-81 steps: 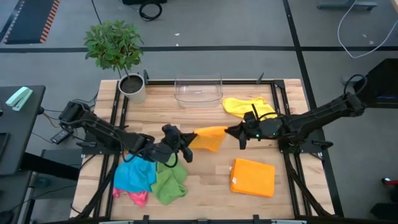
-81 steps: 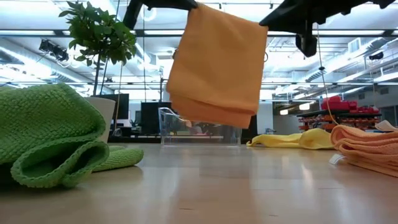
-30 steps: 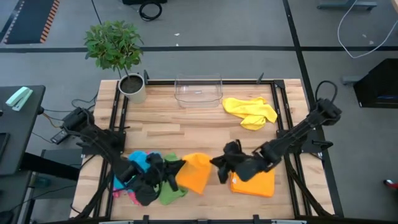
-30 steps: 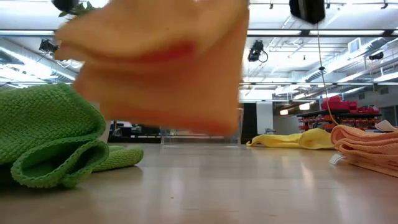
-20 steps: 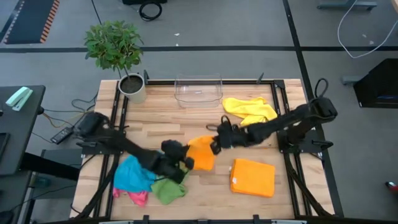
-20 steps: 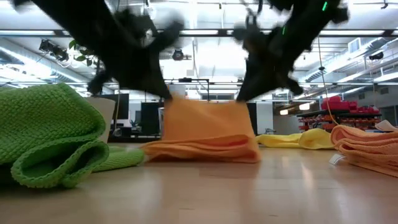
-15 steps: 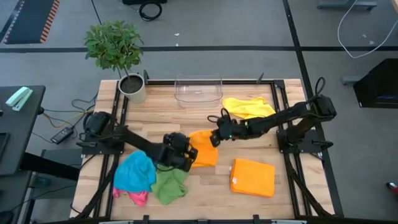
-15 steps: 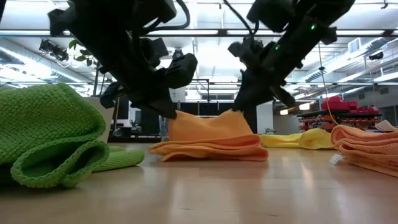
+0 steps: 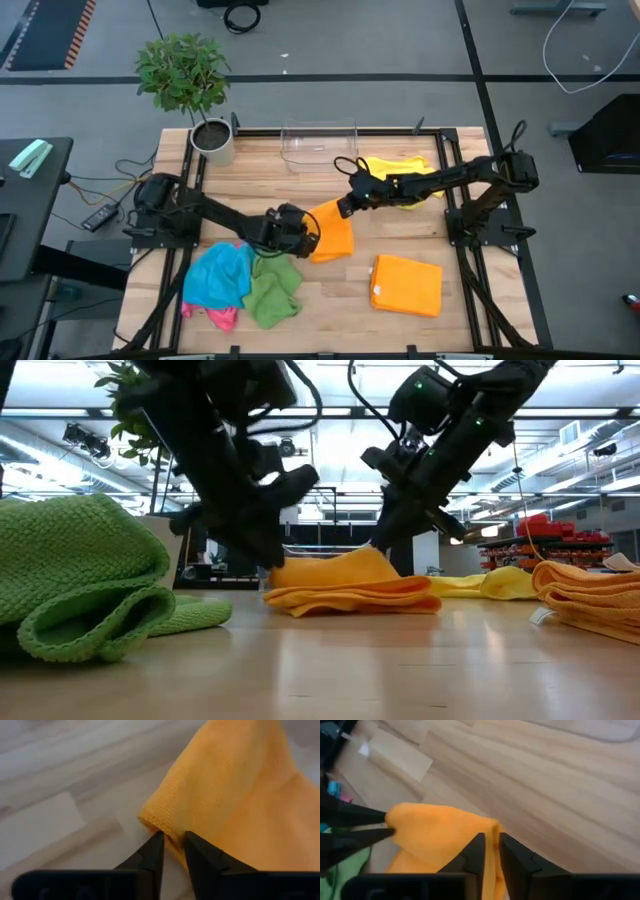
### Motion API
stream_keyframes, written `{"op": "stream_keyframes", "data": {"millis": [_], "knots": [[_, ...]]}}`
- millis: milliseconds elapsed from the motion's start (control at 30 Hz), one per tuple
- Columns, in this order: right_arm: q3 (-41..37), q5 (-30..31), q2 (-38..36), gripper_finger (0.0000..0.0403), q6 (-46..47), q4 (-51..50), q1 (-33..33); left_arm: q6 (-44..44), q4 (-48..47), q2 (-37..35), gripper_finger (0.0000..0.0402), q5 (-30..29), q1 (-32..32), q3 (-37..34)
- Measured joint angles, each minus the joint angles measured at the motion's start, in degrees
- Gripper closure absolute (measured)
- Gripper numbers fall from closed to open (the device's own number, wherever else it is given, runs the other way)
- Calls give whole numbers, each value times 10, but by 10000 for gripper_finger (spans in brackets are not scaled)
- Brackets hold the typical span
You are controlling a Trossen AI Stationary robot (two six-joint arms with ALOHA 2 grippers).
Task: Fold microfiber towels
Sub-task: Fold the orange towel on the table
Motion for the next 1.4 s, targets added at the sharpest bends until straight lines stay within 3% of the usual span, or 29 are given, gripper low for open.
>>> {"op": "stream_keyframes", "data": {"millis": [233,367,433,533,633,700,900,1167,1400], "knots": [[59,20,-7,254,-30,-115,-11,0,-158,-88,251,-36,7,0],[84,3,-20,225,24,-178,27,31,-180,-133,237,-40,24,-1],[84,-17,-24,222,69,-177,69,94,-129,-137,239,-5,41,-4],[75,-20,-21,225,136,-180,126,199,1,-126,255,114,89,-37],[59,-5,-12,231,208,-178,160,232,114,-109,275,230,145,-79],[43,2,-9,232,246,-172,176,235,161,-99,287,276,175,-96],[-21,2,1,232,309,-27,197,280,193,-84,310,325,225,-117],[-28,15,1,232,334,-23,206,310,221,-33,327,376,241,-116],[-28,15,1,232,344,-21,205,326,236,-2,329,371,233,-113]]}}
